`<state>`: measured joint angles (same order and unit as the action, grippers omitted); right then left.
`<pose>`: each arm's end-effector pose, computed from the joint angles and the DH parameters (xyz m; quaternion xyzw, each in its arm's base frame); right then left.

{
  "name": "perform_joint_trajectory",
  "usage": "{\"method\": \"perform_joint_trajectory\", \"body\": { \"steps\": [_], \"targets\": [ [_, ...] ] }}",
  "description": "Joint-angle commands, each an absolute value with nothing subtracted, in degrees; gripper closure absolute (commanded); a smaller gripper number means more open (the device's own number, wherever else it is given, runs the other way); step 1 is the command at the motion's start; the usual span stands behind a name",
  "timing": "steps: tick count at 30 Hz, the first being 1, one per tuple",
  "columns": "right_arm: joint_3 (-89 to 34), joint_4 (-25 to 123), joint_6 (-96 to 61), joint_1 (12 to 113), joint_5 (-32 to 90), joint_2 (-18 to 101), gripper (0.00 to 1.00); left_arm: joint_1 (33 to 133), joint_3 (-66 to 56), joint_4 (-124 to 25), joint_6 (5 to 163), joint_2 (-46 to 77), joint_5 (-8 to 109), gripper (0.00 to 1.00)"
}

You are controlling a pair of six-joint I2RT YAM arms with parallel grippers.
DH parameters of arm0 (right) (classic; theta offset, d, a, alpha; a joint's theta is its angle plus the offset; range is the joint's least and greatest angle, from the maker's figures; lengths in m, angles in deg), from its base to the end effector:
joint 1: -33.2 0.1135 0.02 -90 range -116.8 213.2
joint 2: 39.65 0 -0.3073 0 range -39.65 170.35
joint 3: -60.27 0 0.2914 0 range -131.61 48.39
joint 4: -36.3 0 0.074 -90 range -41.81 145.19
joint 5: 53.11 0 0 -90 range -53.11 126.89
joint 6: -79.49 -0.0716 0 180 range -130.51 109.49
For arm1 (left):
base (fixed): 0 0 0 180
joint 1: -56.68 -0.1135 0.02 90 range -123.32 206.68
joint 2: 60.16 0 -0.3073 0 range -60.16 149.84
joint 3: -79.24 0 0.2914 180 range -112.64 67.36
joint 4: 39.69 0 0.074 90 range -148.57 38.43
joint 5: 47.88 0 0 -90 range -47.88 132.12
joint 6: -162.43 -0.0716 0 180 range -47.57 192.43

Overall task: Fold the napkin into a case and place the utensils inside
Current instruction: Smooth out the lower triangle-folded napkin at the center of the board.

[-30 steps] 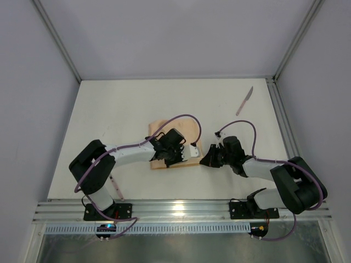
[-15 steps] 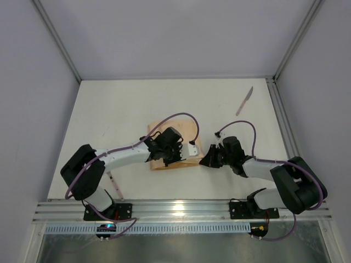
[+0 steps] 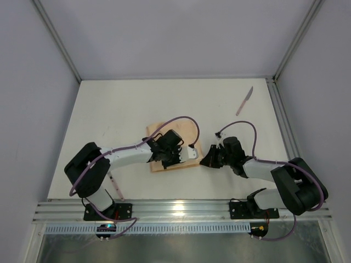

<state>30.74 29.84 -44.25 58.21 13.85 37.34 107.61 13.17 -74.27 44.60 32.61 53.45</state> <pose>0.2178 0.1325 0.1064 -0.0147 0.8953 0.3577 0.2650 0.2188 -0.2918 0.1630 0.6306 0.7296 -0.1431 0.2227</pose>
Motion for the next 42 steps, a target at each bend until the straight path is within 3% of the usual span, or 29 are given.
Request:
{"method": "perform_joint_trajectory", "body": {
  "steps": [1, 4, 7, 23, 29, 37, 42],
  "targets": [
    [31.78, 30.43, -44.09, 58.33, 15.71, 35.94, 0.92, 107.65, 12.26, -73.11, 44.48, 33.71, 52.84, 0.89],
    [31.69, 30.43, -44.09, 58.33, 15.71, 36.11, 0.92, 107.65, 11.82, -72.84, 44.57, 34.06, 53.19, 0.88],
    [31.78, 30.17, -44.17, 58.25, 15.54, 36.20, 0.92, 107.65, 11.55, -72.41, 44.92, 34.06, 53.45, 0.69],
    [31.87, 29.38, -44.52, 58.33, 15.27, 36.91, 0.92, 109.67, 6.63, -67.92, 50.37, 36.43, 58.64, 0.65],
    [32.13, 29.03, -44.70, 58.33, 15.27, 37.17, 0.92, 110.64, 4.08, -66.25, 53.18, 40.64, 59.34, 0.67],
    [32.66, 28.23, -44.88, 58.33, 15.10, 37.26, 0.92, 110.64, 3.11, -65.64, 53.62, 42.24, 58.02, 0.80],
    [32.83, 28.15, -44.88, 58.33, 15.18, 37.17, 0.92, 110.64, 3.11, -65.99, 53.54, 41.88, 57.68, 0.81]
  ]
}}
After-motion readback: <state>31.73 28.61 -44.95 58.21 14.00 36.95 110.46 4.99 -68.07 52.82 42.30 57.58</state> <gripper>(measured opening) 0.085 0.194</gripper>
